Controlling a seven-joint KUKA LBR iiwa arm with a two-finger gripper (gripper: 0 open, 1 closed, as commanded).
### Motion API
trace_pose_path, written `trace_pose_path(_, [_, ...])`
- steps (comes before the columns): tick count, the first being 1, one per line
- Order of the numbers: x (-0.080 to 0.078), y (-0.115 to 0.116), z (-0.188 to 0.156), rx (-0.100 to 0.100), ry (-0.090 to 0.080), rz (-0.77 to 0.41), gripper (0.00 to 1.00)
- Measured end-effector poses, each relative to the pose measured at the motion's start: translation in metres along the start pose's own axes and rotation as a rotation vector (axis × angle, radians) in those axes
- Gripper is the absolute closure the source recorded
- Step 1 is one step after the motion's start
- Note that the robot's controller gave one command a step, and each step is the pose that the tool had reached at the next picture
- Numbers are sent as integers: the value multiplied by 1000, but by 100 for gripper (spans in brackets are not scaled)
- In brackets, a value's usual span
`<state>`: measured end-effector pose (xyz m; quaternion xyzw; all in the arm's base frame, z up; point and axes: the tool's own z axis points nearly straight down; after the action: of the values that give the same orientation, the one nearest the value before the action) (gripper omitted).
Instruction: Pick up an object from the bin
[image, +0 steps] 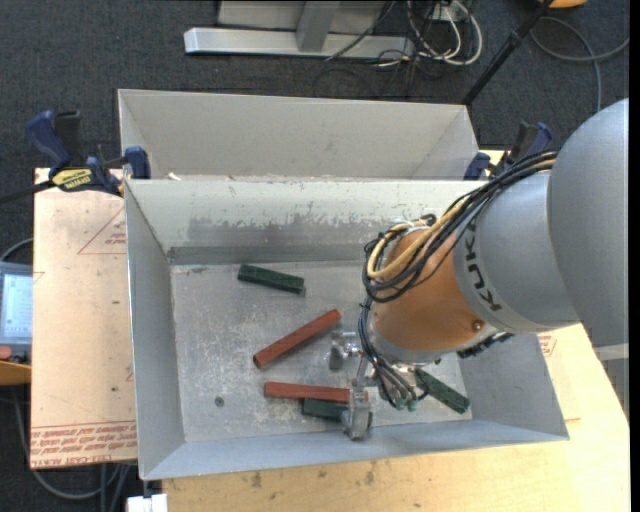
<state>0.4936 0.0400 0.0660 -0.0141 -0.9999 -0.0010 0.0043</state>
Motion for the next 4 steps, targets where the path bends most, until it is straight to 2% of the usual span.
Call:
trace_pose_path(1, [12, 20, -5, 0, -18, 71, 0])
trace_pose_path(4, [9, 21, -6, 1, -10, 69, 0])
